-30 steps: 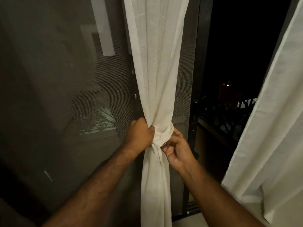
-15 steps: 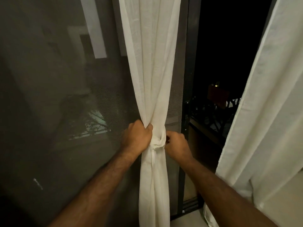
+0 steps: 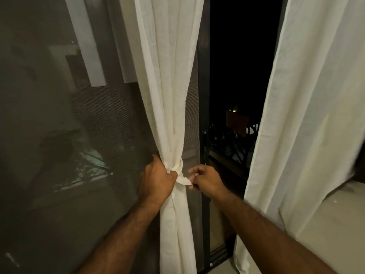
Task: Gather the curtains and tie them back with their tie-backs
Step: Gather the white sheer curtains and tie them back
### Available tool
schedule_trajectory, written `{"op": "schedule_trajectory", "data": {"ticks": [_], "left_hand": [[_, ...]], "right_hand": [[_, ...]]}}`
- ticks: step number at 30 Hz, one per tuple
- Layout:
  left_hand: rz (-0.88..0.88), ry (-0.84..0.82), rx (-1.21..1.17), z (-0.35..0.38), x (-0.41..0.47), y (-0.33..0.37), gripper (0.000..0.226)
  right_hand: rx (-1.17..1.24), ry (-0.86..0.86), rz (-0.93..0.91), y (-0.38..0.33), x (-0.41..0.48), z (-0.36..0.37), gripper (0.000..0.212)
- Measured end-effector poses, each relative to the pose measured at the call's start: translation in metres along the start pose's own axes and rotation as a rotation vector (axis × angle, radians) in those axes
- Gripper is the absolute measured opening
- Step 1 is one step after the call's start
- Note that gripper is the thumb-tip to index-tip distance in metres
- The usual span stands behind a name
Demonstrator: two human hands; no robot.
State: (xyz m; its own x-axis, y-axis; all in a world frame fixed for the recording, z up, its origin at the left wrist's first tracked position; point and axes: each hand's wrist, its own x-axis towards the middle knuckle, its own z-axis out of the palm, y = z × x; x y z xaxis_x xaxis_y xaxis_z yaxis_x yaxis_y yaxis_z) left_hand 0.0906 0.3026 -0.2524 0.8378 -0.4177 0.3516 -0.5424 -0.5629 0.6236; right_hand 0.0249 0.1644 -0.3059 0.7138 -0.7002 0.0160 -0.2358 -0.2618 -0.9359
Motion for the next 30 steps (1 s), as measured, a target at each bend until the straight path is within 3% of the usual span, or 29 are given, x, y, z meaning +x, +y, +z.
{"op": "schedule_trajectory", "data": {"ticks": [3,6,10,13,16,20,30], "left_hand": [[0.001,0.027,-0.011,0.002,-0.001,0.003,0.076],[0.041,0.150,-0.237,0.001,-0.003,0.014,0.084],[0.441,0.676,-0.208,-0.007,-0.006,0.046,0.067],[0.748,0.815,-0.168,-0.007,-0.012,0.089,0.043],[0.855,0.670,-0.197,0.004,-0.013,0.139,0.023],[0.781,0.359,-0.292,0.038,-0.004,0.204,0.013],[0.675,0.258,-0.364,0.151,0.024,0.371,0.013]], "right_hand": [[-0.255,0.071,-0.080,-0.002,0.004,-0.010,0.022],[-0.400,0.175,-0.165,-0.020,0.000,-0.028,0.018],[-0.492,0.302,-0.282,-0.056,-0.010,-0.065,0.017],[-0.501,0.371,-0.329,-0.078,-0.019,-0.108,0.017],[-0.484,0.430,-0.372,-0.089,-0.026,-0.159,0.016],[-0.457,0.533,-0.397,-0.089,-0.026,-0.235,0.015],[-0.384,0.831,-0.281,-0.047,0.005,-0.420,0.022]]}}
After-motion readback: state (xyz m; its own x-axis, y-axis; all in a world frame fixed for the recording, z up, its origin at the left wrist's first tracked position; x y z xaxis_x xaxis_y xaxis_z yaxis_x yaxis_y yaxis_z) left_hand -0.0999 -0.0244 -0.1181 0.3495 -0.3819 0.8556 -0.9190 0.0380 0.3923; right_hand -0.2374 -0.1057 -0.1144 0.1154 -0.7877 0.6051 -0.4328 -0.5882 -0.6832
